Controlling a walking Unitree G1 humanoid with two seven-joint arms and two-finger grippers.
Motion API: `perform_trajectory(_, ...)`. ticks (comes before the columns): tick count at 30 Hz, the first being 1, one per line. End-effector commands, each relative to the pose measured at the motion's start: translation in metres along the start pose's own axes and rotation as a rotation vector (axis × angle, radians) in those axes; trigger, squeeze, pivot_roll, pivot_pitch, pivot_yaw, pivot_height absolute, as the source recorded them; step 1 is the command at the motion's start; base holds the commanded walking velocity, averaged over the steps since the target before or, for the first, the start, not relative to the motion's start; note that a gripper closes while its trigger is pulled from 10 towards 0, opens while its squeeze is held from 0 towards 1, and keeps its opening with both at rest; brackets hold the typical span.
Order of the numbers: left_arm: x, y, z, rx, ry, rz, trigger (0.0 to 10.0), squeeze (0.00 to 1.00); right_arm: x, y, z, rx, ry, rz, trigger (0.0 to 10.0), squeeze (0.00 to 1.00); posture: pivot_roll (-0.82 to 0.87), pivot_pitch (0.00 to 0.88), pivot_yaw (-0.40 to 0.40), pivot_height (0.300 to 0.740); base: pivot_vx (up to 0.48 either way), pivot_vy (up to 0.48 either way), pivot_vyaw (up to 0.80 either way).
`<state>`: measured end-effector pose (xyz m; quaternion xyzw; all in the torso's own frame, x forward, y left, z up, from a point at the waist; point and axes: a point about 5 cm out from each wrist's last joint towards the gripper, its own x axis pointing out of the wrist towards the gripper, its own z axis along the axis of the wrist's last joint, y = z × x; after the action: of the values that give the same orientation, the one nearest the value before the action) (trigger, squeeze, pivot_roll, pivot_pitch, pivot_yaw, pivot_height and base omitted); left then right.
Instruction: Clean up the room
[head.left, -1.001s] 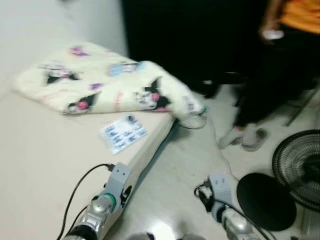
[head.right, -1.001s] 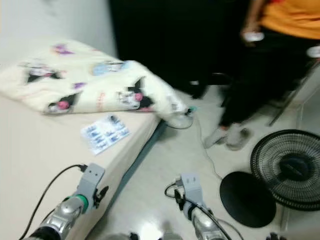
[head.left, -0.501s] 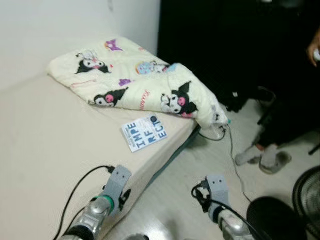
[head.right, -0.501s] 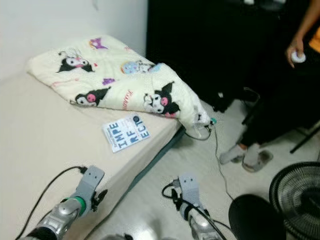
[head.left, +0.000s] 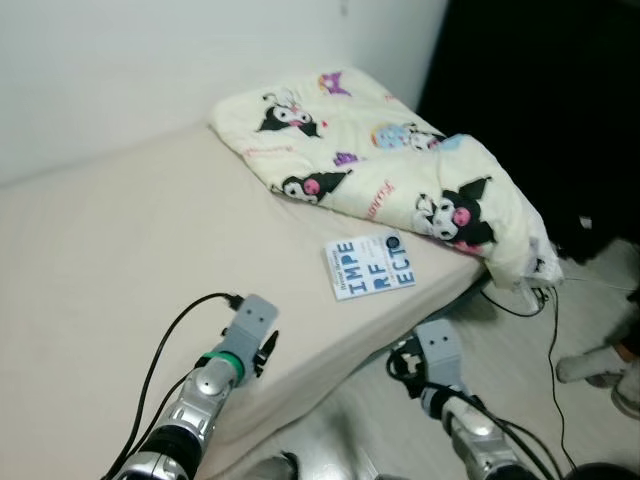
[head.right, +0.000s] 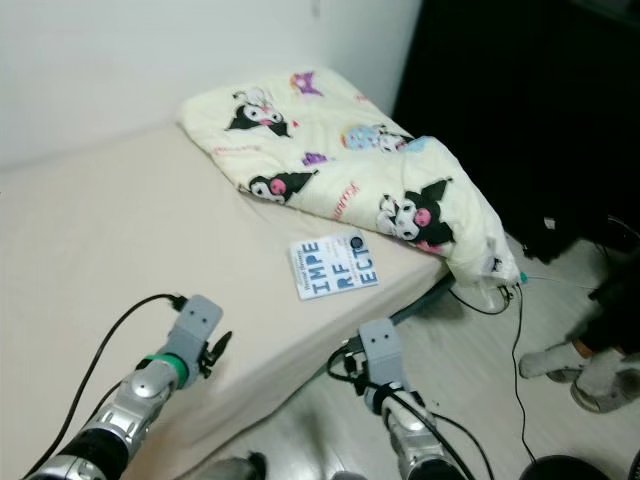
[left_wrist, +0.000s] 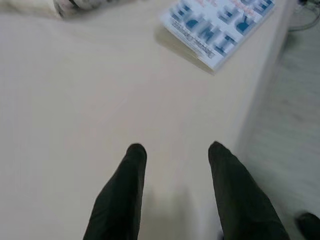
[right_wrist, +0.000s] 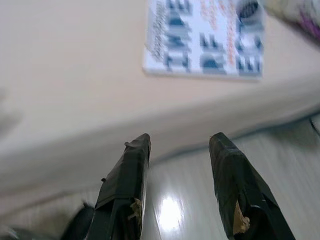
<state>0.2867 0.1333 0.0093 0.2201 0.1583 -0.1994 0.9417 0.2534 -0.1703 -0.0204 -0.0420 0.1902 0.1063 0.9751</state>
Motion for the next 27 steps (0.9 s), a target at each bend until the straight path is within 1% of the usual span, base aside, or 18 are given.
perform_trajectory(1, 0.001, 0.003, 0.007, 0.042, -0.032, 0.016, 10.0, 0.00, 0.000, 0.005, 0.001, 0.005, -0.021, 0.019, 10.0, 0.00, 0.00, 0.000, 0.025, 0.740, 0.000, 0.000, 0.72)
perform_trajectory(2, 0.004, 0.007, 0.015, 0.027, -0.056, 0.031, 10.0, 0.00, 0.001, 0.006, 0.006, 0.005, -0.044, 0.026, 10.0, 0.00, 0.00, 0.000, 0.024, 0.740, 0.000, 0.000, 0.72)
perform_trajectory(3, 0.004, 0.007, 0.015, 0.027, -0.056, 0.031, 10.0, 0.00, 0.001, 0.006, 0.006, 0.005, -0.044, 0.026, 10.0, 0.00, 0.00, 0.000, 0.024, 0.740, 0.000, 0.000, 0.72)
perform_trajectory(5, 0.009, 0.012, 0.032, -0.032, -0.096, 0.045, 10.0, 0.00, 0.005, 0.009, 0.013, 0.008, -0.079, 0.037, 10.0, 0.00, 0.00, 0.000, 0.025, 0.740, 0.000, 0.000, 0.72)
perform_trajectory(6, 0.009, 0.012, 0.032, -0.032, -0.096, 0.045, 10.0, 0.00, 0.005, 0.009, 0.013, 0.008, -0.079, 0.037, 10.0, 0.00, 0.00, 0.000, 0.025, 0.740, 0.000, 0.000, 0.72)
perform_trajectory(7, 0.011, 0.012, 0.039, -0.070, -0.109, 0.041, 10.0, 0.00, 0.006, 0.010, 0.016, 0.008, -0.092, 0.041, 10.0, 0.00, 0.00, 0.000, 0.027, 0.740, 0.000, 0.000, 0.72)
perform_trajectory(9, 0.011, 0.012, 0.039, -0.070, -0.109, 0.041, 10.0, 0.00, 0.006, 0.010, 0.016, 0.008, -0.092, 0.041, 10.0, 0.00, 0.00, 0.000, 0.027, 0.740, 0.000, 0.000, 0.72)
perform_trajectory(11, 0.013, 0.007, 0.048, -0.142, -0.116, 0.014, 10.0, 0.00, 0.008, 0.011, 0.020, 0.010, -0.108, 0.046, 10.0, 0.00, 0.00, 0.000, 0.028, 0.740, 0.000, 0.000, 0.72)
perform_trajectory(12, 0.013, 0.007, 0.048, -0.142, -0.116, 0.014, 10.0, 0.00, 0.008, 0.011, 0.020, 0.010, -0.108, 0.046, 10.0, 0.00, 0.00, 0.000, 0.028, 0.740, 0.000, 0.000, 0.72)
perform_trajectory(13, 0.014, 0.001, 0.054, -0.201, -0.119, -0.014, 10.0, 0.00, 0.008, 0.011, 0.021, 0.012, -0.111, 0.047, 10.0, 0.00, 0.00, 0.000, 0.031, 0.740, 0.000, 0.000, 0.72)
perform_trajectory(14, 0.014, 0.001, 0.054, -0.201, -0.119, -0.014, 10.0, 0.00, 0.008, 0.011, 0.021, 0.012, -0.111, 0.047, 10.0, 0.00, 0.00, 0.000, 0.031, 0.740, 0.000, 0.000, 0.72)
perform_trajectory(15, 0.013, -0.004, 0.058, -0.238, -0.124, -0.033, 10.0, 0.00, 0.008, 0.011, 0.021, 0.013, -0.113, 0.047, 10.0, 0.00, 0.00, 0.000, 0.031, 0.740, 0.000, 0.000, 0.72)
perform_trajectory(17, 0.012, -0.010, 0.063, -0.282, -0.131, -0.057, 10.0, 0.00, 0.007, 0.012, 0.020, 0.014, -0.111, 0.048, 10.0, 0.00, 0.00, 0.000, 0.031, 0.740, 0.000, 0.000, 0.72)
perform_trajectory(26, 0.011, -0.014, 0.067, -0.287, -0.138, -0.071, 10.0, 0.00, 0.006, 0.012, 0.019, 0.016, -0.106, 0.051, 10.0, 0.00, -0.01, 0.000, 0.035, 0.740, 0.000, 0.000, 0.72)
perform_trajectory(27, 0.009, -0.015, 0.067, -0.259, -0.145, -0.083, 10.0, 0.00, 0.006, 0.013, 0.018, 0.019, -0.105, 0.051, 10.0, 0.00, -0.01, 0.000, 0.037, 0.740, 0.000, 0.000, 0.72)
